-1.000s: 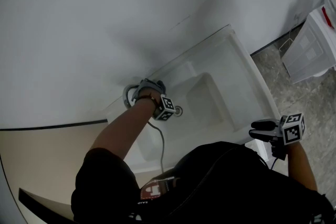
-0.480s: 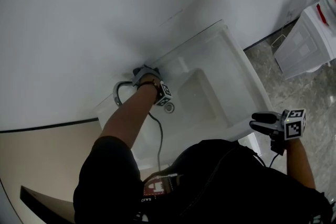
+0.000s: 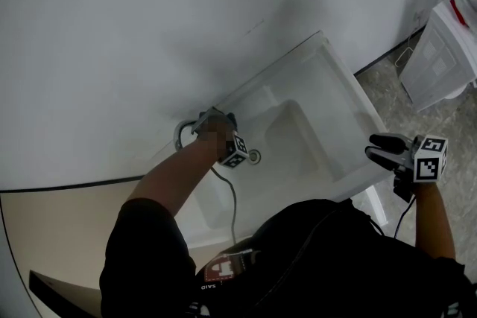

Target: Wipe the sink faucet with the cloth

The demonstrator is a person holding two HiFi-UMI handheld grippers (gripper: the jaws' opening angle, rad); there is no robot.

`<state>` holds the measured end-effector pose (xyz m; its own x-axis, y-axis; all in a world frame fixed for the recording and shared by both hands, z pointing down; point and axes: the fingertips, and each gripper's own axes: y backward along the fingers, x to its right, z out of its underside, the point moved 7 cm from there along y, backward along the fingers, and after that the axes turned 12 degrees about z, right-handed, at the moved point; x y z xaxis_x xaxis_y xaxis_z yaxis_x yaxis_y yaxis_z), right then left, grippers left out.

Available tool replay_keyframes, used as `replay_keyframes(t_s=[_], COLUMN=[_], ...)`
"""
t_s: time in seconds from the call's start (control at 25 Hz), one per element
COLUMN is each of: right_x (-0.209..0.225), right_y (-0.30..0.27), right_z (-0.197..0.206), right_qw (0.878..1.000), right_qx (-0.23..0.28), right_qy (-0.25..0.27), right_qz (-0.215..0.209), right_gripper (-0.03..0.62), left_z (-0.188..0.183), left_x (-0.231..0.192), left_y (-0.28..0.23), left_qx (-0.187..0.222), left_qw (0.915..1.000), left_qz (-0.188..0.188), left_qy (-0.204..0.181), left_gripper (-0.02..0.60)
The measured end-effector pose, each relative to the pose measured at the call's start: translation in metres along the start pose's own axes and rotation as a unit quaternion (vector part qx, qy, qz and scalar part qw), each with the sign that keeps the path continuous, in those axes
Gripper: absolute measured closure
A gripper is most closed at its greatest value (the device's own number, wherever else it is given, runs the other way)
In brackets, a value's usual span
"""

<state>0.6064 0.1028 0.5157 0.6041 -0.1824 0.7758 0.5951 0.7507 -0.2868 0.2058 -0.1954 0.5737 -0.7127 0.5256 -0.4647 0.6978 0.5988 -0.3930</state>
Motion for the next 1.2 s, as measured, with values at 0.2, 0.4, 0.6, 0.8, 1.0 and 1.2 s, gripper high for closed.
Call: replay_keyframes(t_s=[0.2,0.4,0.6,0.8,1.0,1.2], right_x=[0.002,0.000,-0.016,-0.034,-0.064,-0.094], right_y=[0.012,0.026,0.012,-0.037,-0.053,-0.071], right_z=[0.017,0.027,0.026,0.023,0.009,0.014], right_qw=[1.000,0.999,1.000,0.999,0.998,0.998], right_qx=[-0.007,-0.010,-0.009,-0.023,-0.030,-0.041], right_qy=[-0.011,-0.025,-0.015,0.013,0.026,0.020], right_qz=[0.020,0.030,-0.001,-0.023,-0.046,-0.033], right_gripper=[0.410,0.410,0.410,0.410,0.410,0.410], left_z=[0.004,-0.006,-0.013,0.019,0.154,0.193], left_x=[-0.046,-0.034,0.024,0.038,0.057,0.110], left_y=[-0.022,-0.025,-0.011,0.011,0.047,-0.021], left_qx=[-0.052,-0.128,-0.085,0.170,0.406,0.340], left_qw=[0.9966,0.9914,0.9942,0.9735,0.8080,0.8343], left_qz=[0.013,-0.002,0.037,0.050,0.010,-0.049], left_qy=[0.062,-0.028,-0.055,0.145,0.427,0.431], left_gripper=[0.560,0.560,0.560,0.560,0.560,0.560])
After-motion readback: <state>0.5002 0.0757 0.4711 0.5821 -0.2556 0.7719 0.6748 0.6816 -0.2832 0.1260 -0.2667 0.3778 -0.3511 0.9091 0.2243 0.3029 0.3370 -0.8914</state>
